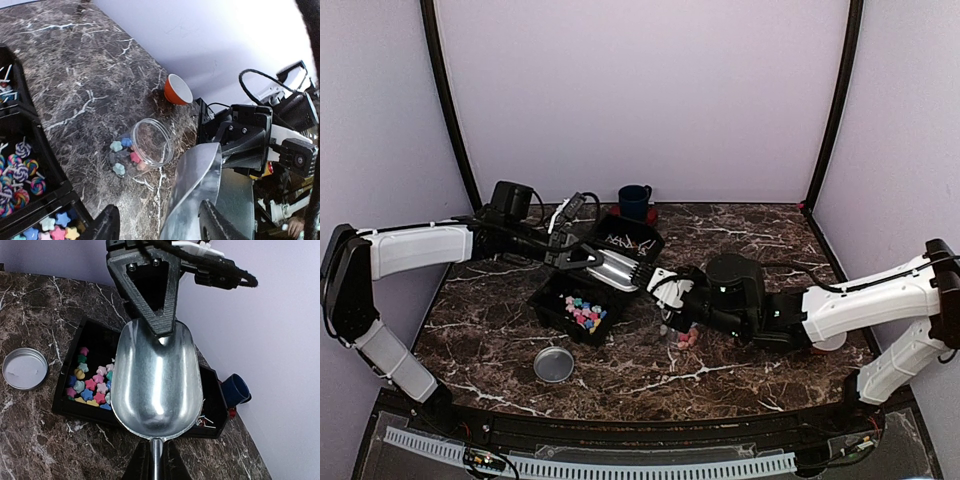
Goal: Pack the candies
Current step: Pass from the left arm to the right, then adjust the plate at the center of the board, then scoop the fake candies from the storage box, then place the fake candies in the packing bottle.
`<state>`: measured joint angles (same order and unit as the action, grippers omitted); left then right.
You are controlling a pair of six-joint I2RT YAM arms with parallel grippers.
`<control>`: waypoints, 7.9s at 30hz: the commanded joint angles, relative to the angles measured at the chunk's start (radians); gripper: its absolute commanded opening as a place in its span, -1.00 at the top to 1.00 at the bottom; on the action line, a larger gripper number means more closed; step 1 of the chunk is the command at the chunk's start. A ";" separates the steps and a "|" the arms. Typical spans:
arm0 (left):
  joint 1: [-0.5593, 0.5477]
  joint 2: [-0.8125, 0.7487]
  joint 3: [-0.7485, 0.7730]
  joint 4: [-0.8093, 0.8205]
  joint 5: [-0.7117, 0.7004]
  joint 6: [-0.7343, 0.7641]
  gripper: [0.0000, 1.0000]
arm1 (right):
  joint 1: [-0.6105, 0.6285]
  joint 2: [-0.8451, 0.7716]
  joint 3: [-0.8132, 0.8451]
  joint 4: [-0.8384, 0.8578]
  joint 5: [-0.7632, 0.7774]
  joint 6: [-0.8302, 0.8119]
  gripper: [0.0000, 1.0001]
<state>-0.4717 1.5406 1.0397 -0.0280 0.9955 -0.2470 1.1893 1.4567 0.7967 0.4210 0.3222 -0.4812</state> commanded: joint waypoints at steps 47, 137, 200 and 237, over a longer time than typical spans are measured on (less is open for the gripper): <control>0.070 0.175 0.118 -0.527 -0.832 0.212 0.01 | -0.048 -0.095 0.426 -0.868 -0.019 0.374 1.00; 0.020 0.010 0.055 -0.341 -0.728 0.176 1.00 | 0.059 0.794 1.372 -1.577 0.034 0.204 1.00; 0.074 -0.101 -0.022 -0.215 -0.633 0.131 1.00 | -0.001 0.668 0.524 -0.147 0.225 0.491 1.00; 0.105 -0.041 0.005 -0.276 -0.676 0.107 1.00 | -0.036 0.260 0.267 -0.232 0.100 0.387 1.00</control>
<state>-0.3679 1.5524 0.9924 -0.3962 0.2481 -0.1467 1.1740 1.7748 1.1152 0.1501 0.3920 -0.0814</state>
